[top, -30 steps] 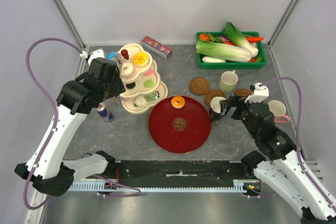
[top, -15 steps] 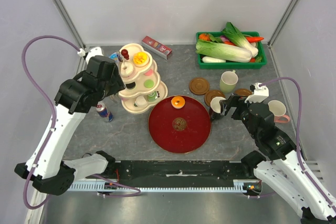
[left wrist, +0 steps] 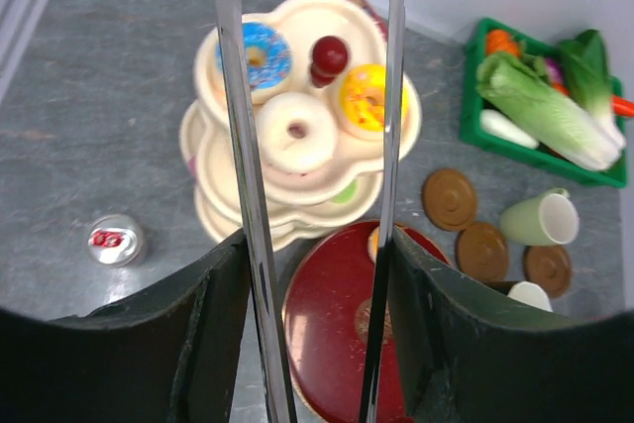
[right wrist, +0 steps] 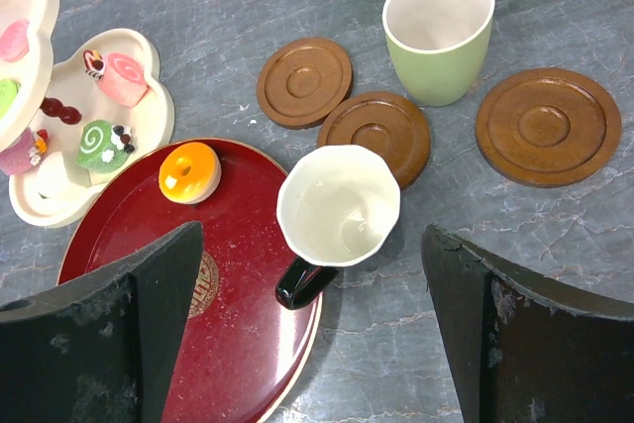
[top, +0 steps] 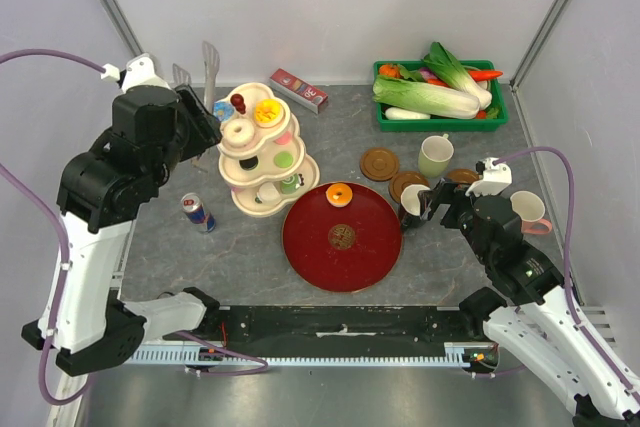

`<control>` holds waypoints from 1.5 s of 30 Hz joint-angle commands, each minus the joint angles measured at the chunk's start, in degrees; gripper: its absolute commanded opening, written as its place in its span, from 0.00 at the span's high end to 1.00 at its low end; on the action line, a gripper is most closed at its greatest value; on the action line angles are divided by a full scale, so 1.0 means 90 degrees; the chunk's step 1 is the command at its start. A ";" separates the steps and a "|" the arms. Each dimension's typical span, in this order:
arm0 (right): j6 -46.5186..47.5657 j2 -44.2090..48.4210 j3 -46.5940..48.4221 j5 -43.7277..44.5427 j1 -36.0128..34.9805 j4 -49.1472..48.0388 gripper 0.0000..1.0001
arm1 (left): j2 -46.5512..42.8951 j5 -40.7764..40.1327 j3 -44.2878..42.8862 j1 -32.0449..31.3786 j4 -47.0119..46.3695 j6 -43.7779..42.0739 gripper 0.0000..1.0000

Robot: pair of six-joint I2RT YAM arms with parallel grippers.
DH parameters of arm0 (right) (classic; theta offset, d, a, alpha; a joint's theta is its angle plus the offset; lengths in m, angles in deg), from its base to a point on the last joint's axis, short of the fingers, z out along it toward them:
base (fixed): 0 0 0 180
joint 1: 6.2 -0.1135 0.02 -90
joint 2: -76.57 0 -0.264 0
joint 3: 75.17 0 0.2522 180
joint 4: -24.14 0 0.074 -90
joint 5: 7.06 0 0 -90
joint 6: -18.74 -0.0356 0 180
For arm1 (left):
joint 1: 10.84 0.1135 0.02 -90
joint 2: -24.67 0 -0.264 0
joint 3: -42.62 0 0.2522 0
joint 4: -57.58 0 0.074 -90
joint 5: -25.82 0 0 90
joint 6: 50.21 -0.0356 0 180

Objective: Serve the afternoon tea

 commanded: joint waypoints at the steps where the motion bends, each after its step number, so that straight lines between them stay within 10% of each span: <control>1: -0.0031 0.0022 0.0007 0.0133 -0.0014 -0.0153 0.02 | 0.0313 0.0920 -0.0333 0.0016 -0.0766 -0.0548 0.40; 10: -0.0031 0.0061 0.0007 0.0172 -0.0014 -0.0134 0.02 | 0.1553 0.2083 -0.1280 -0.0276 -0.1314 -0.0890 0.39; 23: -0.0041 0.0071 0.0007 0.0162 -0.0005 -0.0114 0.02 | 0.3008 0.1421 -0.1447 -0.2415 -0.1608 -0.0998 0.40; 45: -0.0031 0.0071 -0.0032 -0.0024 -0.0005 -0.0134 0.02 | 0.1984 0.1107 0.3025 -0.3490 -0.1813 0.0847 0.39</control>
